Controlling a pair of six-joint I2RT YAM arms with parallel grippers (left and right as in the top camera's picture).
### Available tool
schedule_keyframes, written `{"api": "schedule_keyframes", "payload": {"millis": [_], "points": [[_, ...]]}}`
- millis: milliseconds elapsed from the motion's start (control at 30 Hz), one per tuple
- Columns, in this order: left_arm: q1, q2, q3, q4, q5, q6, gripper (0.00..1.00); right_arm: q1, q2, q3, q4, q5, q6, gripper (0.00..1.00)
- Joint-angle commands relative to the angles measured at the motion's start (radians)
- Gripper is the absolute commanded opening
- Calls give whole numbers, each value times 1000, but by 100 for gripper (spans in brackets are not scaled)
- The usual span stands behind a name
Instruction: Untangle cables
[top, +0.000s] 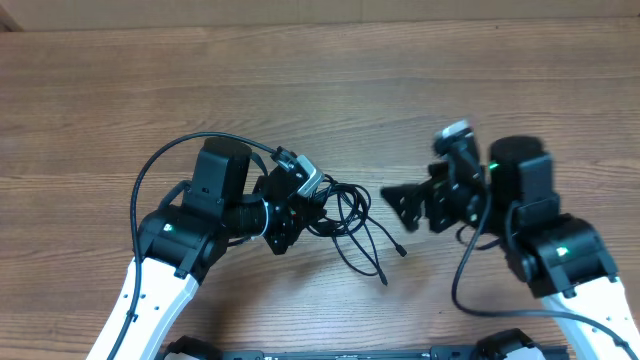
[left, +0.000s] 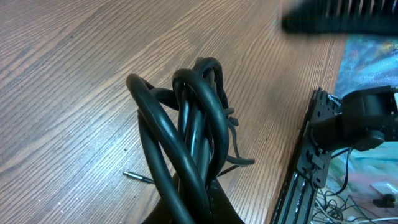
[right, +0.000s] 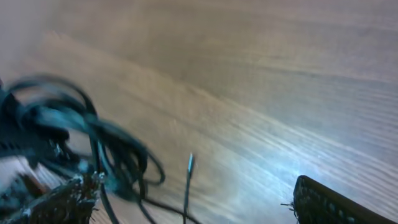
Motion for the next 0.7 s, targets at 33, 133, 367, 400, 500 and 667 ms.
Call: {"api": "schedule_keyframes", "payload": {"millis": [33, 133, 367, 400, 500, 667], "points": [[-3, 2, 33, 8, 29, -26, 4, 176, -8, 16, -10, 291, -13, 99], [-3, 2, 33, 8, 30, -26, 4, 279, -5, 16, 3, 410, 12, 100], [-3, 2, 33, 5, 30, -26, 4, 440, 51, 16, 25, 747, 69, 100], [-3, 2, 33, 4, 30, -26, 4, 451, 61, 16, 39, 774, 69, 100], [-3, 2, 33, 3, 30, -26, 4, 464, 89, 16, 95, 767, 68, 100], [-3, 2, 33, -3, 30, -26, 4, 467, 140, 16, 142, 766, 64, 100]]}}
